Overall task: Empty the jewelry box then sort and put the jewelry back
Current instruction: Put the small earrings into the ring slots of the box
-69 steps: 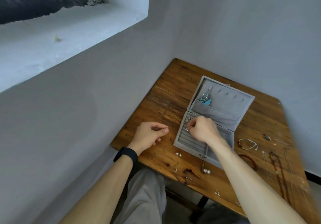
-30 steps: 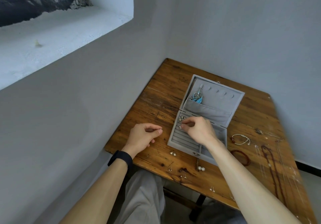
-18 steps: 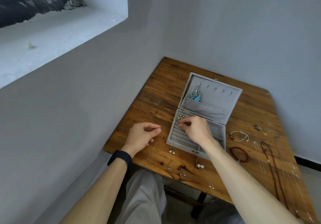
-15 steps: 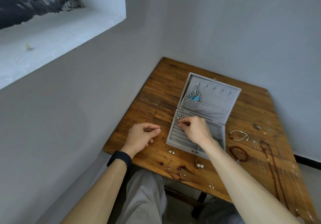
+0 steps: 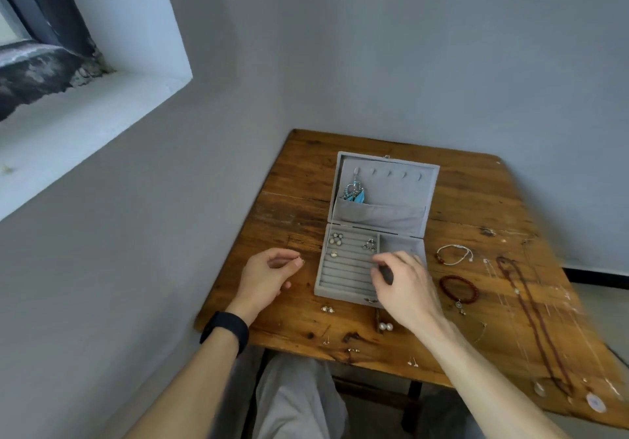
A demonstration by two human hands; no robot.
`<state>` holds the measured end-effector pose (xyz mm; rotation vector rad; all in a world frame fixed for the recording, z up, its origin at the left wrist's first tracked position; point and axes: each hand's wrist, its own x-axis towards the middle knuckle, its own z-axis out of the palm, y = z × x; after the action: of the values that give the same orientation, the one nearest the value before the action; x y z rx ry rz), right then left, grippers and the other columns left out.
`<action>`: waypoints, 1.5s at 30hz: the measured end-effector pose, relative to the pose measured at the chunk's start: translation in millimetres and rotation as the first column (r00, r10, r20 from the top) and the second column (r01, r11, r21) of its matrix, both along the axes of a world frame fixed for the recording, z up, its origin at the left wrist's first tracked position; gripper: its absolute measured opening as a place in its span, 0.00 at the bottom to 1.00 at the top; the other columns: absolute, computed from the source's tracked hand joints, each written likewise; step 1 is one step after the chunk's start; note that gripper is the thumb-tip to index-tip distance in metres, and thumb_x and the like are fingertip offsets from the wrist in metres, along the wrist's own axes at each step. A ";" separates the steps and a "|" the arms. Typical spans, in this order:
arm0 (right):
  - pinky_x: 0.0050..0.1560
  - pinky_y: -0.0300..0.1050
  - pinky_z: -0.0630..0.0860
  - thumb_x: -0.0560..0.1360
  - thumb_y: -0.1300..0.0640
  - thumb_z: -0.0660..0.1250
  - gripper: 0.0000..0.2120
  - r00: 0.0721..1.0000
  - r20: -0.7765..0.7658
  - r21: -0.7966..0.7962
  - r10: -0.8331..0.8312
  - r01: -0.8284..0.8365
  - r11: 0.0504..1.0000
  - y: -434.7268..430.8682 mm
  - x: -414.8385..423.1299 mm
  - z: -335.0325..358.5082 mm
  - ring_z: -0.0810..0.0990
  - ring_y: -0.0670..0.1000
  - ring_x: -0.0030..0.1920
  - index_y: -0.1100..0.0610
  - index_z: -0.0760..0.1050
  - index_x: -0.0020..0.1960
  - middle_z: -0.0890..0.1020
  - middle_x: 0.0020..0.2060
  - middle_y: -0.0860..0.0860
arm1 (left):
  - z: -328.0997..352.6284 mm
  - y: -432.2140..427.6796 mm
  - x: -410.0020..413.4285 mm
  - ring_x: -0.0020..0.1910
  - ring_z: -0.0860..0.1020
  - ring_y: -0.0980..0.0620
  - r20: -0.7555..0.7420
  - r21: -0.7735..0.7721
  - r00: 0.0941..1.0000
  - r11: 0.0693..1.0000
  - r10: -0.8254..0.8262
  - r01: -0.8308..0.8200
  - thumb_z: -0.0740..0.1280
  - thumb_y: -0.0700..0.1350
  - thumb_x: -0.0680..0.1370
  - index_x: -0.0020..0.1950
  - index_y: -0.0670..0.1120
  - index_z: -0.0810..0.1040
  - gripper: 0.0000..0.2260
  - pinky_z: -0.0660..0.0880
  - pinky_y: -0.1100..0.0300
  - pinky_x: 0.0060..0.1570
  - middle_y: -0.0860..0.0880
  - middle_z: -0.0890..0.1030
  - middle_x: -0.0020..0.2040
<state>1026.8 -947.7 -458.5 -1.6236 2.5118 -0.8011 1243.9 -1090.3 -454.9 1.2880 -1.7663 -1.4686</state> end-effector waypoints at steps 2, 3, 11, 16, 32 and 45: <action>0.54 0.45 0.74 0.77 0.52 0.69 0.14 0.999 -0.036 -0.019 -0.030 0.029 0.999 15.9 -5.1 -11.0 0.76 0.52 0.55 0.54 0.81 0.61 0.81 0.54 0.50 | 10.6 -2.9 -14.0 0.42 0.83 0.59 0.026 -0.089 0.997 0.993 -0.072 0.074 0.74 0.49 0.77 0.52 0.56 0.84 0.05 0.76 0.68 0.36 0.58 0.84 0.49; 0.54 0.46 0.75 0.77 0.50 0.69 0.15 0.998 -0.050 -0.018 -0.042 0.041 0.999 22.4 -7.0 -15.6 0.75 0.51 0.55 0.54 0.81 0.61 0.80 0.55 0.49 | 14.8 -4.9 -22.6 0.46 0.82 0.61 0.053 -0.146 0.992 0.982 -0.117 0.123 0.74 0.49 0.76 0.51 0.57 0.84 0.05 0.77 0.67 0.40 0.60 0.84 0.49; 0.76 0.63 0.49 0.80 0.34 0.46 0.32 0.990 -0.038 0.250 -0.134 0.140 0.958 45.2 -13.9 -27.2 0.40 0.55 0.80 0.47 0.56 0.79 0.46 0.81 0.54 | 28.8 -18.4 -83.8 0.49 0.80 0.63 0.455 -0.319 0.848 0.840 -0.271 0.439 0.73 0.49 0.77 0.53 0.54 0.85 0.06 0.79 0.61 0.56 0.59 0.84 0.49; 0.76 0.63 0.41 0.80 0.32 0.43 0.34 0.994 0.042 0.288 -0.103 0.086 0.954 47.7 -18.1 -30.2 0.33 0.54 0.79 0.46 0.46 0.81 0.36 0.80 0.52 | 28.8 -27.7 -94.2 0.50 0.80 0.60 0.596 -0.295 0.761 0.813 -0.254 0.503 0.74 0.49 0.76 0.54 0.52 0.85 0.08 0.78 0.59 0.58 0.55 0.85 0.50; 0.77 0.62 0.43 0.80 0.32 0.46 0.34 0.990 0.065 0.233 -0.123 0.105 0.967 48.1 -19.8 -37.6 0.39 0.55 0.80 0.48 0.50 0.81 0.40 0.81 0.51 | 24.3 -11.6 -98.1 0.48 0.74 0.59 0.666 -0.374 0.730 0.779 -0.152 0.504 0.71 0.52 0.78 0.57 0.54 0.85 0.08 0.73 0.62 0.49 0.56 0.81 0.53; 0.77 0.62 0.43 0.80 0.32 0.46 0.35 0.991 0.059 0.240 -0.121 0.104 0.965 47.5 -20.0 -38.2 0.40 0.55 0.80 0.47 0.49 0.81 0.40 0.81 0.51 | 23.6 -6.8 -101.5 0.50 0.81 0.52 0.770 -0.423 0.637 0.715 -0.040 0.557 0.67 0.53 0.80 0.59 0.57 0.83 0.09 0.79 0.57 0.45 0.54 0.84 0.54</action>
<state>1006.8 -900.3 -496.7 -1.3633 2.5518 -0.5327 1142.4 -1097.0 -431.3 1.2649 -2.8114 -0.3053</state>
